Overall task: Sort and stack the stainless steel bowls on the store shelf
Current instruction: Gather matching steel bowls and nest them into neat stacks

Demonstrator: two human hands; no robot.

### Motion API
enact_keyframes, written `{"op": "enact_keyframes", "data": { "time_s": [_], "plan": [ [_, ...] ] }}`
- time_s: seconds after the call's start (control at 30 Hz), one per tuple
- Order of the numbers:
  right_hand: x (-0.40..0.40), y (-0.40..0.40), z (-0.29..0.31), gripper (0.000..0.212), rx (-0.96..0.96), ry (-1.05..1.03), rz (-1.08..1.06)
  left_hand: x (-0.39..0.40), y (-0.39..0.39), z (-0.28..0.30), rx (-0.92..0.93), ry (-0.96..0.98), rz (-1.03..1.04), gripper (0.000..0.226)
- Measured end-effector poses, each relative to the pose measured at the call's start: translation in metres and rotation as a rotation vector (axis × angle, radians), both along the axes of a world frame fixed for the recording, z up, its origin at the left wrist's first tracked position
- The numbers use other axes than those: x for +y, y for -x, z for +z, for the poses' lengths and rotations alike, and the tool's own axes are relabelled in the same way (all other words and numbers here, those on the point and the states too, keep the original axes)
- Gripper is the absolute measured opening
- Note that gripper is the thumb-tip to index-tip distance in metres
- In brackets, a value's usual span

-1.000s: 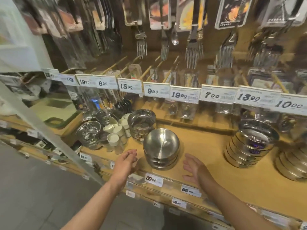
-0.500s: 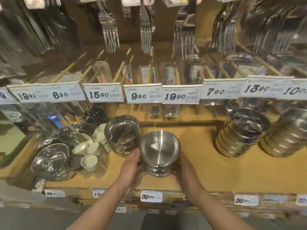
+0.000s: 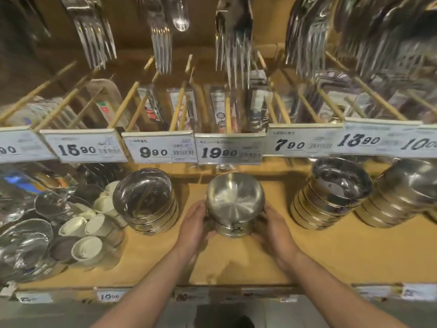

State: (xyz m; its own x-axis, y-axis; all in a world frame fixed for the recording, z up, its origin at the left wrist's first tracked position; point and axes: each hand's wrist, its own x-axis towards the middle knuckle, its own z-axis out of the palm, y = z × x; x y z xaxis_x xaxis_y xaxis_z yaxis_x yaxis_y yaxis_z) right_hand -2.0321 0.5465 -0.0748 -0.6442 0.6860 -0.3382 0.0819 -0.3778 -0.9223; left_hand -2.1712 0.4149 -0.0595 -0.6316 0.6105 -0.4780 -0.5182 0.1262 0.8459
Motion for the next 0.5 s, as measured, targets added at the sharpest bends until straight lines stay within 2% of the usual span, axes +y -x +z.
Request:
{"op": "enact_keyframes", "data": {
  "time_s": [0.13, 0.2, 0.27, 0.37, 0.5],
  "plan": [
    [0.018, 0.0, 0.0, 0.042, -0.029, -0.004, -0.012, 0.007, 0.004, 0.001, 0.052, 0.03, -0.004, 0.021],
    [0.028, -0.001, 0.001, 0.047, -0.072, -0.03, -0.049, 0.011, 0.009, 0.002, 0.182, 0.082, 0.021, 0.019],
    [0.034, 0.001, 0.005, 0.038, -0.06, -0.078, -0.018, 0.014, 0.012, 0.005, 0.296, 0.122, 0.007, 0.024],
    [0.035, 0.005, 0.007, 0.033, -0.043, -0.115, 0.029, 0.016, 0.013, 0.004, 0.293, 0.11, 0.007, 0.03],
    [0.036, 0.005, 0.004, 0.038, -0.021, -0.141, 0.073, 0.015, 0.011, 0.001, 0.305, 0.123, 0.029, 0.025]
  ]
}}
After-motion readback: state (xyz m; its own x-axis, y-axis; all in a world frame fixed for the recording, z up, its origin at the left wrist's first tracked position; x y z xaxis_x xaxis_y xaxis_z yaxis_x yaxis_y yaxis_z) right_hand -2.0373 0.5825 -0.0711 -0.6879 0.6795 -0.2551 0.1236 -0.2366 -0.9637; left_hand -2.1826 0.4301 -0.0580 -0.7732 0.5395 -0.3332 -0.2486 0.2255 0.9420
